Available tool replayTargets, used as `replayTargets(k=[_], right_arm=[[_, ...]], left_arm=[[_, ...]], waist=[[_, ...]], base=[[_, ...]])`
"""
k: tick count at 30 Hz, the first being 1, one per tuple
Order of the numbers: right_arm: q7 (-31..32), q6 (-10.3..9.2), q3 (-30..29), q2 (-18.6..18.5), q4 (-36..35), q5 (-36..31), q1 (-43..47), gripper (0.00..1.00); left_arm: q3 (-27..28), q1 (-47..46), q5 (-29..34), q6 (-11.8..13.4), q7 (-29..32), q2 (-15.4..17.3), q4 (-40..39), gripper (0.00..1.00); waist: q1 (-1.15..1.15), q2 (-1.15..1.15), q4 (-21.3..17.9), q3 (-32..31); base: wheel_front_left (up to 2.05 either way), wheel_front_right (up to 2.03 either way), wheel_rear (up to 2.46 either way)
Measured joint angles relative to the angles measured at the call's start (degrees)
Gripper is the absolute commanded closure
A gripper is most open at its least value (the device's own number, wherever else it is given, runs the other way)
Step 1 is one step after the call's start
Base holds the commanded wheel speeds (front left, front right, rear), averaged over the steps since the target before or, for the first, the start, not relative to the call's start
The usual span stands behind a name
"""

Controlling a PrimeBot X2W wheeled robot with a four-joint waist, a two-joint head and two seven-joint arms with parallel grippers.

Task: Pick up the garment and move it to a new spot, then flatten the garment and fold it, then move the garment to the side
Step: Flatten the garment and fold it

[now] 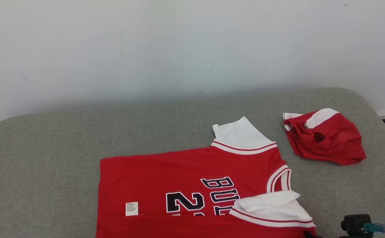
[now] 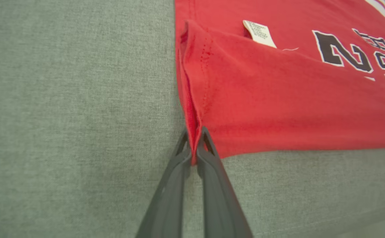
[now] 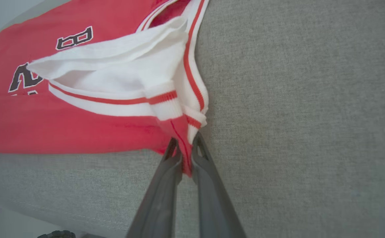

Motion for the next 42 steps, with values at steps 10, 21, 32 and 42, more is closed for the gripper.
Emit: replayTargets(k=[10,21,32,42], right_arm=[[1.58,-1.62,0.42,-1.07,-2.36,0.34,1.12,1.0],[2.53,-3.81,-1.07,-2.14,-5.8,1.12,1.24,0.0],[1.82,-5.61,-2.61,-4.93,-13.81,0.83,2.32,0.0],[-4.42,-7.87,-4.83,-4.69,-20.42,-2.19,1.46,0.0]], left_arm=[[-0.1,0.29,-0.27,0.74,2.31,0.22,-1.82,1.0],[2.15,1.08,-1.26,2.47,2.66,0.63,-5.31,0.0],[3.44,3.84,-1.22,4.1,-0.24,1.42,-13.3,0.0],[4.7,4.44,0.45,6.57,-6.33,0.9,-20.89,0.0]], waist=[[0.01,0.0,-0.23,0.06],[0.01,0.0,0.21,-0.1],[0.0,0.0,-0.55,-0.52],[0.01,0.0,-2.1,-0.68]], base=[[0.0,0.0,0.0],[0.0,0.0,0.0],[0.0,0.0,0.0],[0.0,0.0,0.0]])
